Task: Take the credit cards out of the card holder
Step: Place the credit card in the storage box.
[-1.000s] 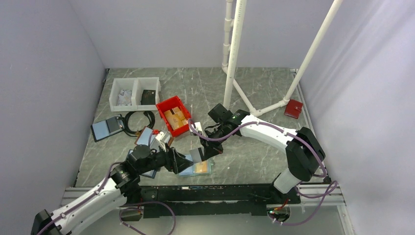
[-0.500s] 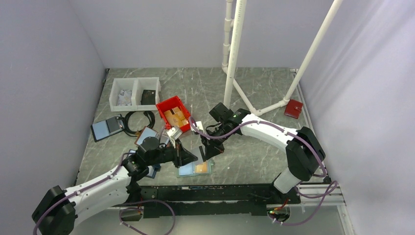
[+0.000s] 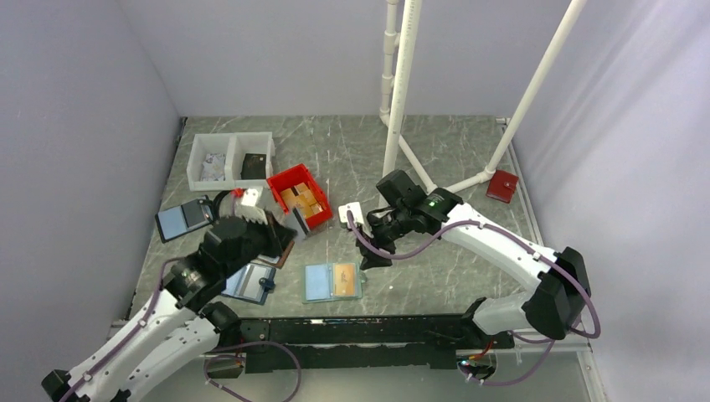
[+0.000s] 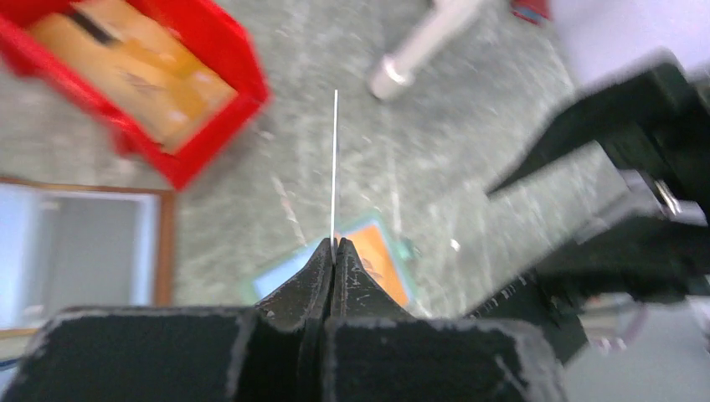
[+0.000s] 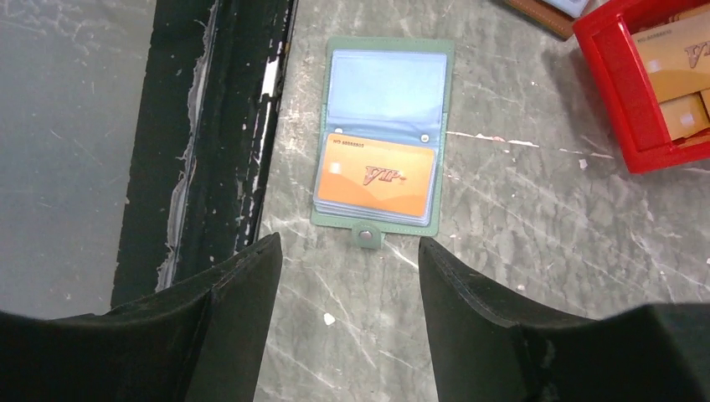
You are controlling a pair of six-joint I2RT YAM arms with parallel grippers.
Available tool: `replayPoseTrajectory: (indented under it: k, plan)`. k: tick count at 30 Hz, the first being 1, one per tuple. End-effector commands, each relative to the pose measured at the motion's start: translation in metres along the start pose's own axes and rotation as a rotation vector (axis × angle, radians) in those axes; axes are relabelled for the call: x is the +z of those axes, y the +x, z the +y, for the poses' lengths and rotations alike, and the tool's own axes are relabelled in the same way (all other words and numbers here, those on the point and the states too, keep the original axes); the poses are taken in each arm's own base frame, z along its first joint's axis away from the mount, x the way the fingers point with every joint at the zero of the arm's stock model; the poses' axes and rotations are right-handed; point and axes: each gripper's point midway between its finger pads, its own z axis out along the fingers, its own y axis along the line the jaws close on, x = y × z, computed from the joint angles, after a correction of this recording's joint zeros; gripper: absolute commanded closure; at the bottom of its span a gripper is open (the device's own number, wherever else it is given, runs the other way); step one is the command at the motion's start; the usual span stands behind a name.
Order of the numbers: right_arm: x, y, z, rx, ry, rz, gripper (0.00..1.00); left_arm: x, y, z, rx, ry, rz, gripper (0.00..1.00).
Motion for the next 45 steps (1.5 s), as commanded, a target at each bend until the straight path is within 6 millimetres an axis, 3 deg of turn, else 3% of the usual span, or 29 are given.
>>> replayPoseTrajectory:
  k: [1, 5, 8, 10, 16, 20, 24, 29, 35, 42, 45]
  plan:
    - [0.003, 0.003, 0.006, -0.073, -0.017, 0.03, 0.36, -0.011, -0.06, 0.053, 0.123, -0.344, -0.025, 1.0]
    - [0.008, 0.003, 0.019, -0.107, -0.072, 0.051, 0.37, 0.009, -0.118, 0.086, 0.07, -0.318, -0.019, 1.0]
    - [0.008, 0.003, 0.023, -0.129, -0.091, 0.057, 0.37, 0.016, -0.157, 0.135, -0.021, -0.269, -0.049, 1.0]
    - [0.007, 0.004, 0.025, -0.14, -0.101, 0.063, 0.37, 0.016, -0.177, 0.171, 0.007, -0.297, -0.046, 1.0]
    - [0.008, 0.004, 0.03, -0.149, -0.124, 0.06, 0.37, 0.023, -0.213, 0.266, 0.12, -0.483, 0.018, 1.0]
    - [0.012, 0.006, 0.033, -0.151, -0.141, 0.072, 0.37, 0.021, -0.228, 0.311, 0.109, -0.587, 0.023, 1.0]
    - [0.018, 0.01, 0.035, -0.156, -0.155, 0.099, 0.37, 0.011, -0.225, 0.356, 0.099, -0.764, 0.061, 1.0]
    - [0.025, 0.014, 0.039, -0.163, -0.176, 0.128, 0.38, 0.02, -0.211, 0.386, -0.001, -0.849, 0.153, 1.0]
    - [0.029, 0.018, 0.039, -0.154, -0.191, 0.142, 0.38, 0.043, -0.194, 0.405, -0.02, -0.894, 0.253, 1.0]
    - [0.032, 0.021, 0.038, -0.144, -0.201, 0.154, 0.39, 0.055, -0.175, 0.433, -0.043, -1.09, 0.359, 0.99]
    - [0.033, 0.023, 0.038, -0.139, -0.208, 0.157, 0.39, 0.061, -0.17, 0.434, -0.042, -1.113, 0.382, 0.95]
